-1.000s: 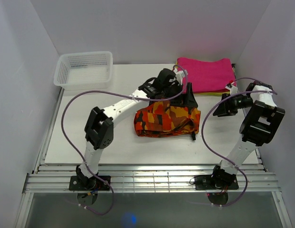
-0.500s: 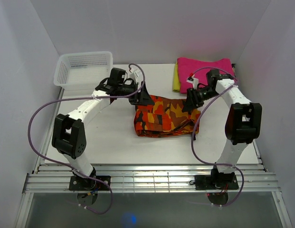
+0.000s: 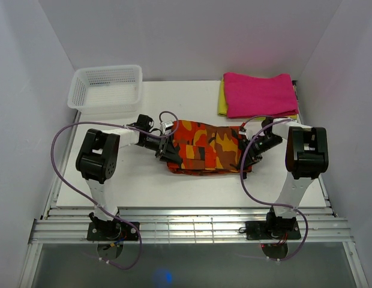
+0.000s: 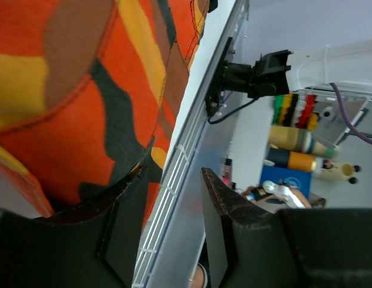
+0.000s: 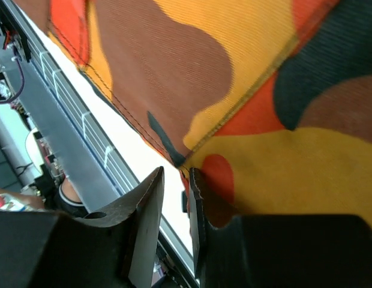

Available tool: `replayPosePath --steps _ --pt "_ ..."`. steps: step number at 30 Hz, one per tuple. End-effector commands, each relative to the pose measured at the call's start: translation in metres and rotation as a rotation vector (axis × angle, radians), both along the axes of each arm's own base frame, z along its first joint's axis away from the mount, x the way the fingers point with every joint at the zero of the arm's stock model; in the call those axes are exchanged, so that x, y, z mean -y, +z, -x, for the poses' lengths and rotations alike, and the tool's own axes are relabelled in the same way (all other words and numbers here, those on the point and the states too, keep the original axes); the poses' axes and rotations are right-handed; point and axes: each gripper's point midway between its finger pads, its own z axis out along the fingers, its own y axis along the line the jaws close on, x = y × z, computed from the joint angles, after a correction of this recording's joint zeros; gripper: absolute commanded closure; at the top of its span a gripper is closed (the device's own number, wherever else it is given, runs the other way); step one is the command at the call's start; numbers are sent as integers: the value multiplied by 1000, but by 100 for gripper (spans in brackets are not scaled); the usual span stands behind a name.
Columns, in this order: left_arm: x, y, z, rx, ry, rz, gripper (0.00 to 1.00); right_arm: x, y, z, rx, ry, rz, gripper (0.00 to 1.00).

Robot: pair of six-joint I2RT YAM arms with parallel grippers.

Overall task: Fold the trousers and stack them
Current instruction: Fold the trousers

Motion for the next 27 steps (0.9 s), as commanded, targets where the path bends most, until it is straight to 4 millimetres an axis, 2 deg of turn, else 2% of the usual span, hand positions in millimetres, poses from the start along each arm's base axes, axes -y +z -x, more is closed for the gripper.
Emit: replayPosePath --steps 1,4,5,8,11,14,17,20,22,23,27 --pt "1 -4 6 37 -42 47 49 23 -24 13 -22 14 73 71" --pt "-1 -28 2 9 -8 -17 49 35 -33 9 -7 -10 105 71" --pt "-4 -42 -1 -6 14 -67 49 36 -33 6 0 -12 107 71" --pt "-11 -65 -8 -28 54 -170 48 37 -24 -3 45 -15 113 70" --pt "-18 -72 -10 -15 61 -230 44 36 -11 -10 85 -14 105 69" --pt "-21 -66 -7 0 64 -240 40 36 3 -16 126 -11 103 69" --pt "-26 -69 -8 12 99 -298 32 37 7 -18 146 -12 111 69" --pt "-22 -78 -4 -30 67 -255 32 37 1 -16 131 -11 110 68" --pt "-16 -78 -10 -32 46 -217 32 38 -6 -17 121 -15 115 68" --pt "-16 -88 -9 -62 41 -222 32 38 -14 -17 102 -14 115 68" --pt "-15 -103 -13 -97 42 -238 34 38 -31 -20 83 -26 117 69"
